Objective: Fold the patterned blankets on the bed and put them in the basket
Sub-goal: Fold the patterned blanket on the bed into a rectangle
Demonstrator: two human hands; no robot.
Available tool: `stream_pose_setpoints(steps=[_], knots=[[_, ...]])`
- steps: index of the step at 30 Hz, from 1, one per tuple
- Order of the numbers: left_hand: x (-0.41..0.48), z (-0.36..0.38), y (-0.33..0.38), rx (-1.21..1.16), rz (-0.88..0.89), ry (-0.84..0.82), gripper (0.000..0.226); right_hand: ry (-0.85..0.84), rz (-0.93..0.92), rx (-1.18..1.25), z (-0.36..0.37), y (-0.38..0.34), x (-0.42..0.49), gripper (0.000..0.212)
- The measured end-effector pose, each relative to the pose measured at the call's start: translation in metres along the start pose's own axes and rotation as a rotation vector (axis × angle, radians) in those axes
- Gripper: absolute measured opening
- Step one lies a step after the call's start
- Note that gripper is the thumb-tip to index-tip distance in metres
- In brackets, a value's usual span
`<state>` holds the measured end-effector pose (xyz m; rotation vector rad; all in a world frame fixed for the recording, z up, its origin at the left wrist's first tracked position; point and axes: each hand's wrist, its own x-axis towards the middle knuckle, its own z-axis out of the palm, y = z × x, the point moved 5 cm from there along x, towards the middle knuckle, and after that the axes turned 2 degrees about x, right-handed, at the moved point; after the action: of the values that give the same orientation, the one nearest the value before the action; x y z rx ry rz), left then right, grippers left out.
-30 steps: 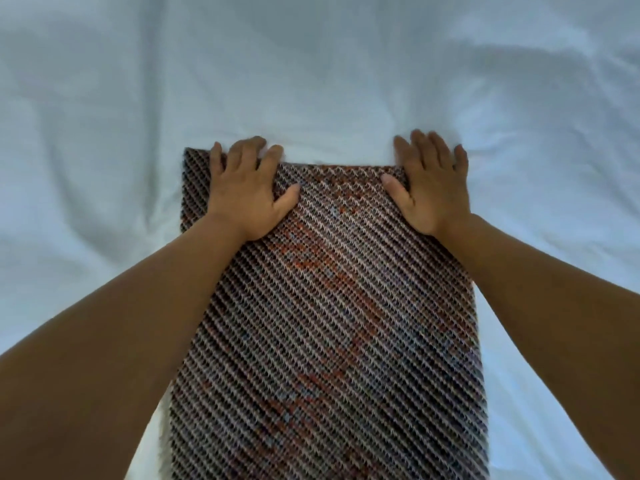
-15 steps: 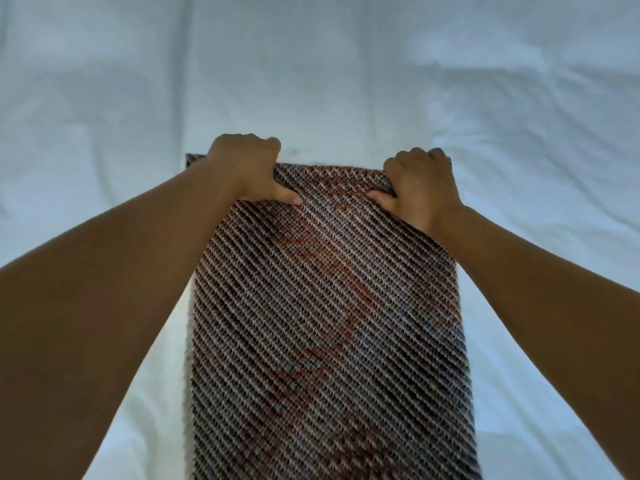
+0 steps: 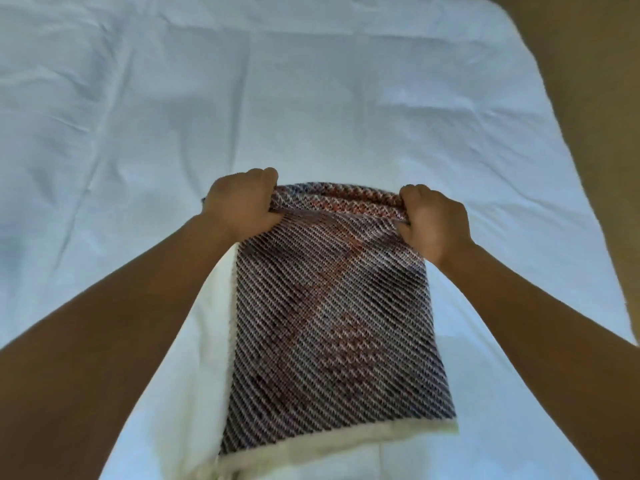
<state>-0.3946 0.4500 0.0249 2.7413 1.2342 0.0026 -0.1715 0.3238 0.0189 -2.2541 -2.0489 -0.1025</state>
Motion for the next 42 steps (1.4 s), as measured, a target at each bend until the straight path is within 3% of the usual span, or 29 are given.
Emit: stream_pose_setpoints(steps=[5, 11, 14, 19, 22, 27, 31, 33, 36, 38, 40, 42], knots=[[-0.106, -0.012, 0.043, -0.022, -0.023, 0.102, 0.026, 0.013, -0.066, 0.074, -0.029, -0.023, -0.097, 0.041], [-0.226, 0.020, 0.098, -0.008, 0.020, 0.138, 0.040, -0.071, -0.116, 0.124, -0.019, -0.042, -0.198, 0.051], [-0.265, 0.068, 0.112, 0.075, -0.003, 0.044, 0.039, -0.189, -0.133, 0.110, 0.014, -0.053, -0.238, 0.050], [-0.309, 0.155, 0.114, 0.116, -0.253, -0.279, 0.048, -0.412, -0.020, 0.058, 0.070, -0.059, -0.273, 0.041], [-0.308, 0.161, 0.116, 0.071, -0.324, -0.230, 0.039, -0.409, -0.001, 0.081, 0.077, -0.062, -0.274, 0.040], [-0.300, 0.145, 0.111, 0.090, -0.237, -0.068, 0.030, -0.452, -0.006, 0.115, 0.083, -0.059, -0.278, 0.034], [-0.305, 0.160, 0.112, 0.050, -0.270, -0.385, 0.030, -0.578, 0.002, 0.138, 0.090, -0.059, -0.279, 0.037], [-0.296, 0.155, 0.112, -0.058, -0.310, -0.416, 0.033, -0.617, -0.003, 0.188, 0.090, -0.059, -0.273, 0.037], [-0.264, 0.132, 0.113, -0.387, -0.398, -0.220, 0.026, -0.454, -0.008, 0.379, 0.075, -0.068, -0.252, 0.024], [-0.237, 0.115, 0.111, -0.416, -0.425, -0.015, 0.026, -0.237, 0.053, 0.559, 0.059, -0.072, -0.228, 0.015], [-0.218, 0.107, 0.091, -0.452, -0.714, 0.164, 0.039, -0.037, 0.237, 0.637, 0.050, -0.062, -0.201, 0.013], [-0.213, 0.113, 0.058, -0.600, -1.111, 0.205, 0.059, 0.074, 0.549, 0.655, 0.051, -0.035, -0.178, 0.024]])
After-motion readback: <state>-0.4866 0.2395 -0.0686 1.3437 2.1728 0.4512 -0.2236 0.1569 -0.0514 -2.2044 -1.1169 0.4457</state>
